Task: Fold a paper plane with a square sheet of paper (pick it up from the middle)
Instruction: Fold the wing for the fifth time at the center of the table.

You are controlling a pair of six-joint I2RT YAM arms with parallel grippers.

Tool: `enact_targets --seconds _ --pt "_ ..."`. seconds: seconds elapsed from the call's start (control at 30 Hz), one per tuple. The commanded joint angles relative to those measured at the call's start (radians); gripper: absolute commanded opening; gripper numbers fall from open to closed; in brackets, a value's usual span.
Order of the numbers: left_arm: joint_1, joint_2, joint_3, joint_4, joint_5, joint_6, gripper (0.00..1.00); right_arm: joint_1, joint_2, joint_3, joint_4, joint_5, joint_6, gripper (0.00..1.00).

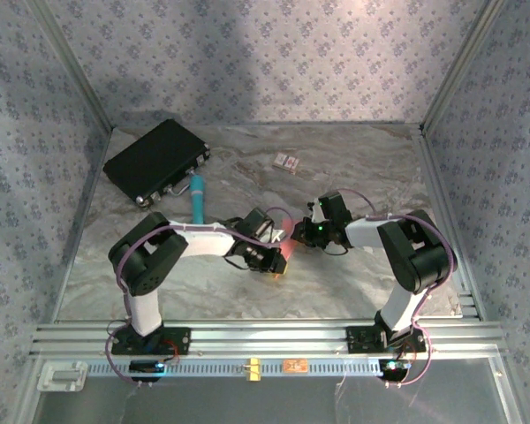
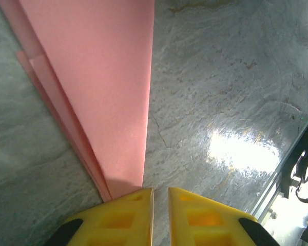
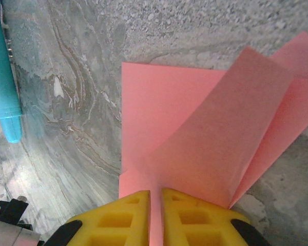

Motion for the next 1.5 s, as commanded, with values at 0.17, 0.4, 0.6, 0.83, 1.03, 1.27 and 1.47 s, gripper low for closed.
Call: enact_targets --seconds 0.17,0.4,0.6,0.83,1.03,1.27,1.47 --pt "-0.014 -0.037 -0.041 -0.072 0.004 -0.008 0.17 0.019 0.067 -0.026 -0.075 0.089 -0.012 0.15" --pt "-0.019 -0.068 -0.06 -0.101 -0.007 0.014 0.17 0.02 0.069 -0.027 -0.075 0.091 -0.01 0.15" --pt "-0.025 -0.089 -0.095 -0.115 -0.022 0.021 0.11 0.021 0.068 -0.026 -0.075 0.09 -0.01 0.15" --pt "-0.029 -0.197 -0.111 -0.09 -0.073 0.018 0.07 0.022 0.063 -0.025 -0.077 0.087 -0.007 0.15" --pt "0.016 -0.252 -0.095 0.007 -0.056 -0.016 0.08 0.025 0.06 -0.03 -0.066 0.088 -0.002 0.15" --pt "0.044 -0.08 0.056 0.052 -0.006 -0.028 0.09 0.027 0.066 -0.026 -0.064 0.083 0.003 0.15" --pt "0.045 0.041 0.148 0.07 -0.041 -0.038 0.1 0.029 0.064 -0.026 -0.057 0.08 0.01 0.15"
